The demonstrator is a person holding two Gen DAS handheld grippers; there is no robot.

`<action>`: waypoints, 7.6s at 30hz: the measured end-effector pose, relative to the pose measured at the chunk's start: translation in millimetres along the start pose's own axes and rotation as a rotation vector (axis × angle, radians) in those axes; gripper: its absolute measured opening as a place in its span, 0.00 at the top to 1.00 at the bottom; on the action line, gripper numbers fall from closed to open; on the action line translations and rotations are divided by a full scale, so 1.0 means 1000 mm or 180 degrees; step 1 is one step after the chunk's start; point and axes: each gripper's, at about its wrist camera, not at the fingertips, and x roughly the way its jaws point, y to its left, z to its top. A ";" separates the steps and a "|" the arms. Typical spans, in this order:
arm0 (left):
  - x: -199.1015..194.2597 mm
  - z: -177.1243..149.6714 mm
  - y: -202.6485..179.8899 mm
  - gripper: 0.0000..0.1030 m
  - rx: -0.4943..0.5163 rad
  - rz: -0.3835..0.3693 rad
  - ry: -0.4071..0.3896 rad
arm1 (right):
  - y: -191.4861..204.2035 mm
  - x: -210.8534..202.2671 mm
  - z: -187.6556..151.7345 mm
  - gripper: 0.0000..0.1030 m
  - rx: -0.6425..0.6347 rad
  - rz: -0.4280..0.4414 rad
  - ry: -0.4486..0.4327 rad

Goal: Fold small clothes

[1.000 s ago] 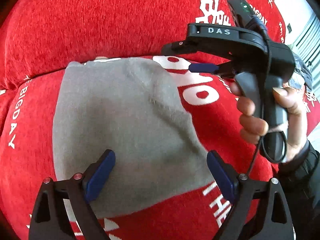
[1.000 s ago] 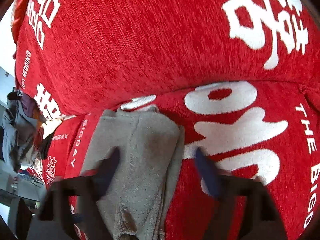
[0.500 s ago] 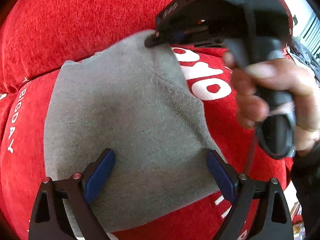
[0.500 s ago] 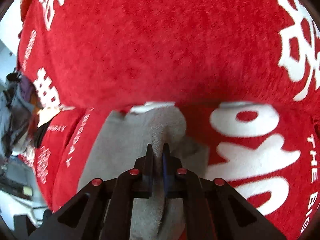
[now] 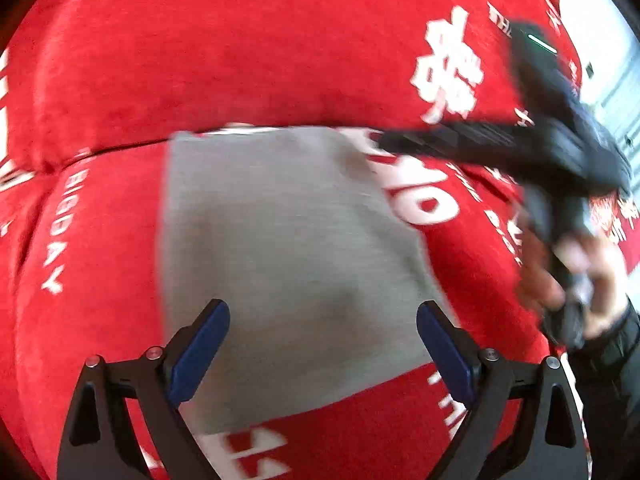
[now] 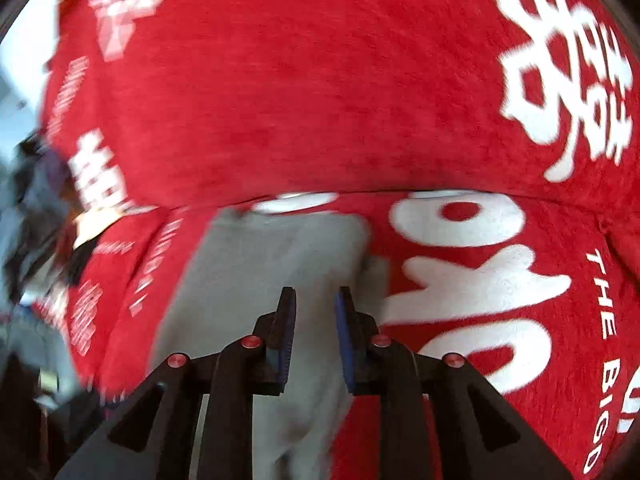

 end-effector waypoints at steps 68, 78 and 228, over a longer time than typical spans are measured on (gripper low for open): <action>0.076 0.068 0.083 0.59 -0.0419 -0.0253 0.0539 | -0.003 0.056 -0.029 0.63 0.0563 0.0300 0.0513; 0.003 0.044 0.084 0.60 -0.0428 -0.0226 0.0572 | 0.064 -0.003 -0.041 0.65 0.0397 0.0187 0.0386; -0.075 -0.152 0.075 0.11 -0.0664 0.1121 0.0186 | 0.195 -0.051 -0.220 0.02 -0.0563 -0.1211 0.0502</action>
